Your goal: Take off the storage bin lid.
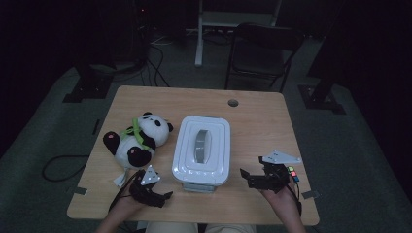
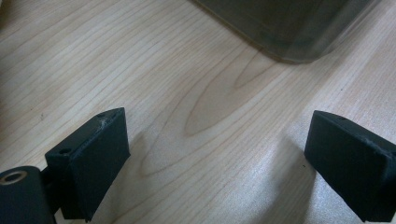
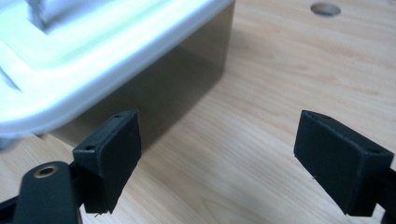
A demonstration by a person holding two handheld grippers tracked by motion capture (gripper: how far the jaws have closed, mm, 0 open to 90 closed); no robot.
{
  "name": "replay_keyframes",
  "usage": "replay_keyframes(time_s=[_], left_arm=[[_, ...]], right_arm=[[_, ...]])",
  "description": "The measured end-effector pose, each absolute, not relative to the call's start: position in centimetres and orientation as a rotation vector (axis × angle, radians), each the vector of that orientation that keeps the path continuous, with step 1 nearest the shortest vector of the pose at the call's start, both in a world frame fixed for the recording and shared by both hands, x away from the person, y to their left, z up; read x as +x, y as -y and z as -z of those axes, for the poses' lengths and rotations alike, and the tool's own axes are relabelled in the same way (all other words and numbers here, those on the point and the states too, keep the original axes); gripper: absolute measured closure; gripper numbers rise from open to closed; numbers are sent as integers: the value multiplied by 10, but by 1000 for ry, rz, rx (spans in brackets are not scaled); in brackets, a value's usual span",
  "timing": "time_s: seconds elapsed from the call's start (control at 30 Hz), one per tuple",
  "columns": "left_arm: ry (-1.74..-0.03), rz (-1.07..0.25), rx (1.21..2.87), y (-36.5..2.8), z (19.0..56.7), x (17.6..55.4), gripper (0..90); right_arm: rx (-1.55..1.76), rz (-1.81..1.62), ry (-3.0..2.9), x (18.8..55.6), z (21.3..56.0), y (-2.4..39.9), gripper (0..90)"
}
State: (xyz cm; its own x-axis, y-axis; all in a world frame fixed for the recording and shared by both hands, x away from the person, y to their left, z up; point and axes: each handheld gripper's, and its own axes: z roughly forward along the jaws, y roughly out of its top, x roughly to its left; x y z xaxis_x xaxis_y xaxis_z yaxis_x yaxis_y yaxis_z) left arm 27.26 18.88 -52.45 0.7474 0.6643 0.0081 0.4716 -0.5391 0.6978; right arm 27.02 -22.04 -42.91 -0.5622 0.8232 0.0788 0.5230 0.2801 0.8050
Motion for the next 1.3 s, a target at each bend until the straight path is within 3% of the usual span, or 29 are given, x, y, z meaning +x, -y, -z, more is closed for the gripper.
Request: replay_keyframes(time_s=[0.73, 1.3], left_arm=[[-851, -357, 2245, -188, 524, 272, 72], [-839, -359, 2251, -189, 524, 272, 72]], right_arm=[[1092, -1317, -2178, 279, 388, 186, 147], [1007, -1367, -2261, 297, 385, 137, 146]])
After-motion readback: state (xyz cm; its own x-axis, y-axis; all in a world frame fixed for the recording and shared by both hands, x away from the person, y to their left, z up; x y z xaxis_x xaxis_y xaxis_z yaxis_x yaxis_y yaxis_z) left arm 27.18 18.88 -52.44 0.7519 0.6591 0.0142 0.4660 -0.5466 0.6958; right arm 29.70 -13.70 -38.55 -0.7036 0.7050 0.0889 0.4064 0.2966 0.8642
